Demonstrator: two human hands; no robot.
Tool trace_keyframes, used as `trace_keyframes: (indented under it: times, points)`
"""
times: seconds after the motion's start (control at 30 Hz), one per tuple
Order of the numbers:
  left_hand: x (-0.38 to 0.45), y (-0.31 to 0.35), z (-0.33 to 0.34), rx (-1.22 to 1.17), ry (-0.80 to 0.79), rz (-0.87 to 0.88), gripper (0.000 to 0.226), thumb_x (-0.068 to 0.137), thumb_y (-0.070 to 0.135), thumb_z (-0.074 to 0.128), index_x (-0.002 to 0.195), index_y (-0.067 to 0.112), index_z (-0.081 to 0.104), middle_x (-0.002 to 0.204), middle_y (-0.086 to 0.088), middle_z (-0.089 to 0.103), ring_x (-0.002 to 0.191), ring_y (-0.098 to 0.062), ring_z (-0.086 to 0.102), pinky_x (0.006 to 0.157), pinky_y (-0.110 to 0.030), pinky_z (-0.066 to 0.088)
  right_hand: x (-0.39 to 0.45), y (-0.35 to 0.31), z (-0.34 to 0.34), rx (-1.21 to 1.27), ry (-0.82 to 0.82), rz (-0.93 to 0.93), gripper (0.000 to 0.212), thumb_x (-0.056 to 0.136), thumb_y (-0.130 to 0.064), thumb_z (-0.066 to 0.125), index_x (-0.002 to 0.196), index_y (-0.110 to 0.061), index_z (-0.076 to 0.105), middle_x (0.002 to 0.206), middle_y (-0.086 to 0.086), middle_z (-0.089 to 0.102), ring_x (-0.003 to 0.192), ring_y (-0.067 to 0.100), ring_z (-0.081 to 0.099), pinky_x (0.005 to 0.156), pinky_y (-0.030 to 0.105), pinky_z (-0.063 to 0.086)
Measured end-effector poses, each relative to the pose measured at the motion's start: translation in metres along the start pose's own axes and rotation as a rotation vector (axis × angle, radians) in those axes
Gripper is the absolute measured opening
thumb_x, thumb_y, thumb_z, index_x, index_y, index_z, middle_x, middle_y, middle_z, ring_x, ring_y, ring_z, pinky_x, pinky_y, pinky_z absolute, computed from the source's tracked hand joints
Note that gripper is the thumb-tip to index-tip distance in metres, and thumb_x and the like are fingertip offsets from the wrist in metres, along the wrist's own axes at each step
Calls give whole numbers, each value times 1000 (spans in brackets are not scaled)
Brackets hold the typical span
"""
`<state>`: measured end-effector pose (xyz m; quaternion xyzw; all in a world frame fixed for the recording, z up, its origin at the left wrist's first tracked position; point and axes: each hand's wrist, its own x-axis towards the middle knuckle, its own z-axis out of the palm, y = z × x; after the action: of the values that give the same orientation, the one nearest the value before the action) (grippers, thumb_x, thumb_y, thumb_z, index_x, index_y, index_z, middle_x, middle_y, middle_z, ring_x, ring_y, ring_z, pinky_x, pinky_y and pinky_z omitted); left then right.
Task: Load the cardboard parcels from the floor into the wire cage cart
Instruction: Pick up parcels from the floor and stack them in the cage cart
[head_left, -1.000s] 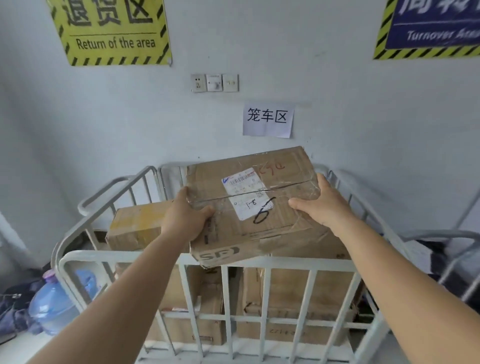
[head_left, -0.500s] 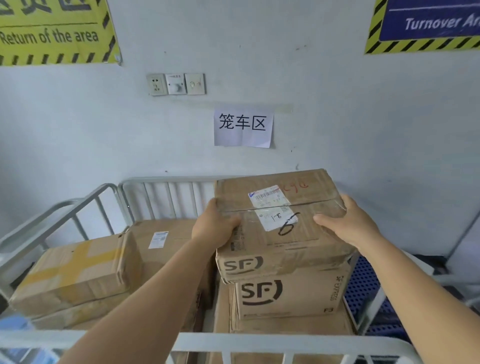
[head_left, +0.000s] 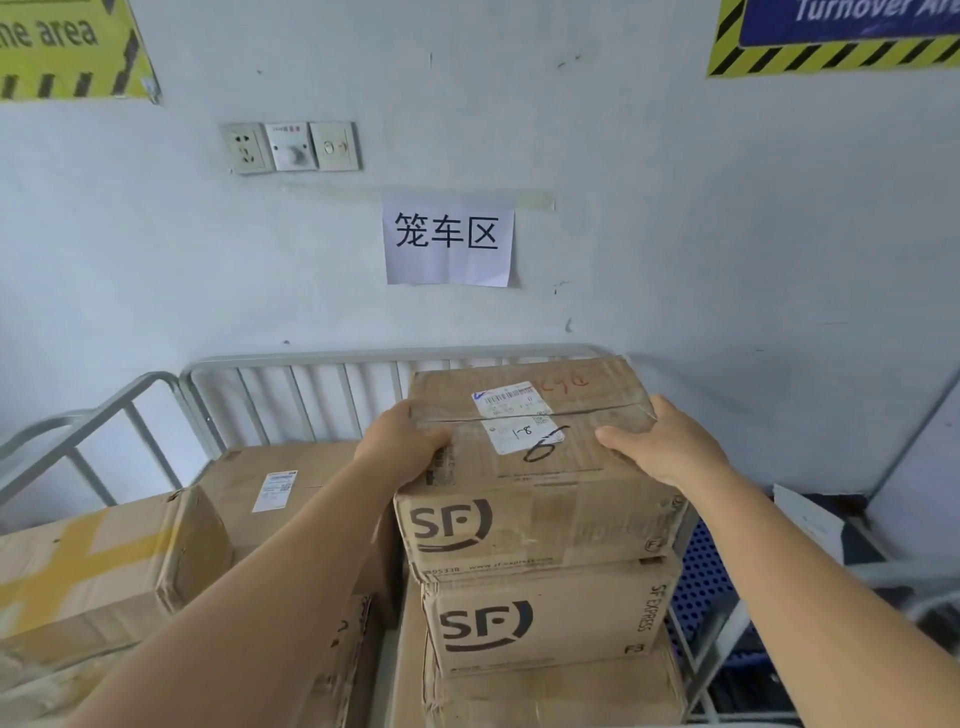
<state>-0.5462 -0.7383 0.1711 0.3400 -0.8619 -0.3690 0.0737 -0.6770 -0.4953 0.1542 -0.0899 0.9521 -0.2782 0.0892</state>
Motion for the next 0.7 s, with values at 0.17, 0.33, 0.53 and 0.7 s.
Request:
trace_keyframes:
  times: [0.17, 0.33, 0.53, 0.7]
  points:
    - [-1, -4, -4, 27, 1, 29, 45, 88, 41, 61, 125, 17, 53, 114, -4, 64, 98, -24, 61, 87, -38, 53, -3, -7, -2, -72, -26, 30, 103, 80, -73, 55, 156, -19, 12, 155, 9, 35, 138, 34, 37, 110, 45, 35]
    - [-14, -7, -9, 155, 8, 118, 42, 89, 45, 58, 120, 17, 54, 103, -1, 65, 91, -21, 61, 78, -34, 53, -25, -21, -1, -269, 104, -38, 89, 88, -68, 45, 155, -17, 16, 155, 12, 27, 139, 33, 30, 111, 44, 31]
    - [-51, -30, -32, 303, 18, 194, 63, 98, 44, 45, 151, 17, 24, 145, -4, 46, 125, -22, 51, 92, -33, 45, -73, -55, 26, -359, 171, -281, 85, 93, -63, 40, 157, -17, 7, 164, 4, 8, 150, 26, 11, 120, 45, 14]
    - [-93, -92, -69, 368, 68, 182, 66, 98, 45, 46, 153, 20, 19, 155, -2, 32, 139, -24, 35, 108, -42, 37, -131, -100, 74, -359, 82, -468, 83, 94, -60, 41, 157, -19, 7, 164, 2, 5, 151, 22, 4, 122, 45, 7]
